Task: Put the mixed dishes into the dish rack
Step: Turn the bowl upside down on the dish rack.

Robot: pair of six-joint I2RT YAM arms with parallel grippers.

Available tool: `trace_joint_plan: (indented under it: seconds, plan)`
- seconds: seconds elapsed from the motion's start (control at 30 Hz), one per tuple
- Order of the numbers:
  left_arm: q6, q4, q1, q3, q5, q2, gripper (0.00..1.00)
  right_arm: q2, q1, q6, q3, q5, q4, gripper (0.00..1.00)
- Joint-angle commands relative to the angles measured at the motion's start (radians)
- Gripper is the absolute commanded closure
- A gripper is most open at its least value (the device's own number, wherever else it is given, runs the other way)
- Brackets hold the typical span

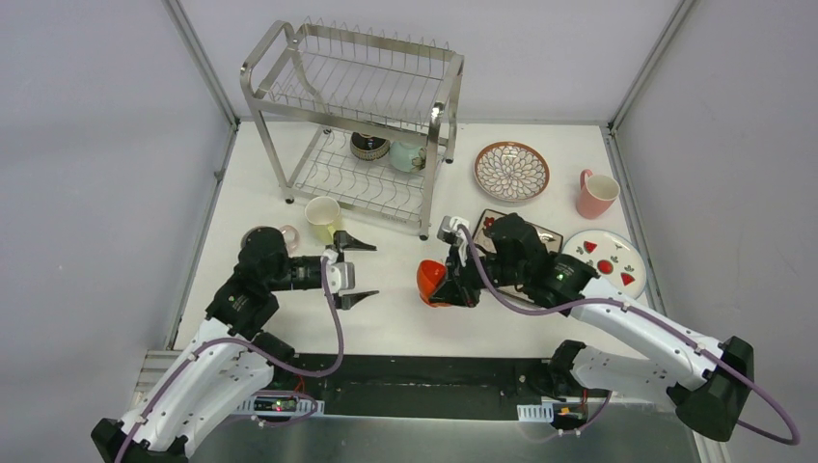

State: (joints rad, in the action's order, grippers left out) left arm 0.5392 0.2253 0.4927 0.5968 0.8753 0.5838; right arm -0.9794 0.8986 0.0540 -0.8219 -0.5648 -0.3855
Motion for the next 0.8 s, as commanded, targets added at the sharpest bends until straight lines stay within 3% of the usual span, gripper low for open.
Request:
trace_joint_plan:
  seconds: [0.0, 0.2, 0.4, 0.77]
  plan:
    - [0.311, 0.082, 0.036, 0.064, 0.120, 0.015, 0.17, 0.013, -0.018, 0.065, -0.083, -0.110, 0.016, 1.00]
    - [0.417, 0.137, 0.082, 0.121, 0.197, 0.078, 0.17, -0.052, -0.023, 0.163, -0.122, -0.237, 0.096, 1.00]
    - [0.431, 0.147, 0.140, 0.147, 0.238, 0.142, 0.16, -0.073, -0.023, 0.177, -0.128, -0.250, 0.156, 1.00]
    - [0.451, 0.122, 0.196, 0.146, 0.180, 0.204, 0.18, -0.129, -0.018, 0.227, -0.134, -0.297, 0.225, 1.00]
